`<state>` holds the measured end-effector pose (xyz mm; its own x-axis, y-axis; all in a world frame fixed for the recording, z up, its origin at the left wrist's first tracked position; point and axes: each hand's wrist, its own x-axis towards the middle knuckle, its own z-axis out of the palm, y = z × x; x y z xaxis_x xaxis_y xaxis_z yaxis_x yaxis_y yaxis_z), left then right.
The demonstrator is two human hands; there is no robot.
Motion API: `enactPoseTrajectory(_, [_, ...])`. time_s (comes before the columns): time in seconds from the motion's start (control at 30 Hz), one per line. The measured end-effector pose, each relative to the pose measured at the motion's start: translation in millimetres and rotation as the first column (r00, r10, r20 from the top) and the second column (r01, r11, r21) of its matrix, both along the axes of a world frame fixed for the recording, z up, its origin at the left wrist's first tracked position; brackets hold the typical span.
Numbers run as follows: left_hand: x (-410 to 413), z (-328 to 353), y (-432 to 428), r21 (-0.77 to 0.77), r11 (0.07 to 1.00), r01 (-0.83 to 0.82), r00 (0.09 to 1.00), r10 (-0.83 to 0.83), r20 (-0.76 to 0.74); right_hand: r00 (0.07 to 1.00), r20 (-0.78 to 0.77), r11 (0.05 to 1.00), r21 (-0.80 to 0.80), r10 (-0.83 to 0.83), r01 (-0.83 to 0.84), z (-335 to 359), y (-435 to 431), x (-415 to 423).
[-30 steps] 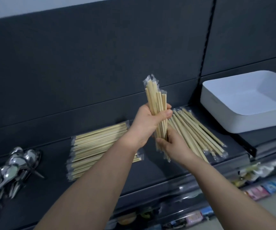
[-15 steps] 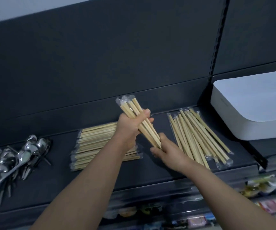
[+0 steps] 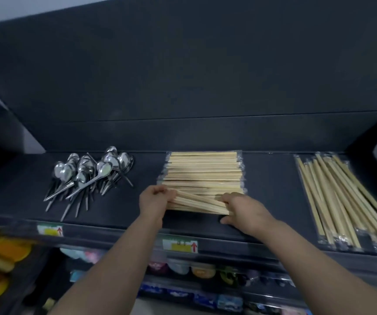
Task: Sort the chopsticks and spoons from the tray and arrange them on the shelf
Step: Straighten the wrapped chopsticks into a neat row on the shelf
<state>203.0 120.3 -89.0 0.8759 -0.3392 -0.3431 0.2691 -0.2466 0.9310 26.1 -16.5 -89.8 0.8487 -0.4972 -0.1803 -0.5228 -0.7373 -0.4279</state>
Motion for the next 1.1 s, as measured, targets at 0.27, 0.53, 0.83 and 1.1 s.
enactPoseTrajectory(0.27, [19.5,-28.3,14.4,0.449,0.893,-0.014,0.834,-0.238,0.499,0.961,0.210,0.962,-0.167,-0.182,0.218,-14.6,15.4,1.3])
enactPoseTrajectory(0.53, [18.0,-35.3,6.3,0.724,0.608,0.326,0.566,-0.739,0.366,0.941,0.096,0.939,-0.083,-0.325,0.333,-33.2,28.4,8.8])
enactPoseTrajectory(0.83, [45.8,-39.1,3.3,0.637,0.593,0.492,0.450,-0.800,0.398,0.933,0.033,0.928,-0.092,-0.359,0.361,-34.9,19.7,26.2])
enactPoseTrajectory(1.1, [39.5,-35.9,12.6,0.695,0.586,0.417,0.358,-0.809,0.467,0.946,-0.085,0.928,-0.240,-0.312,0.284,-35.0,26.6,28.2])
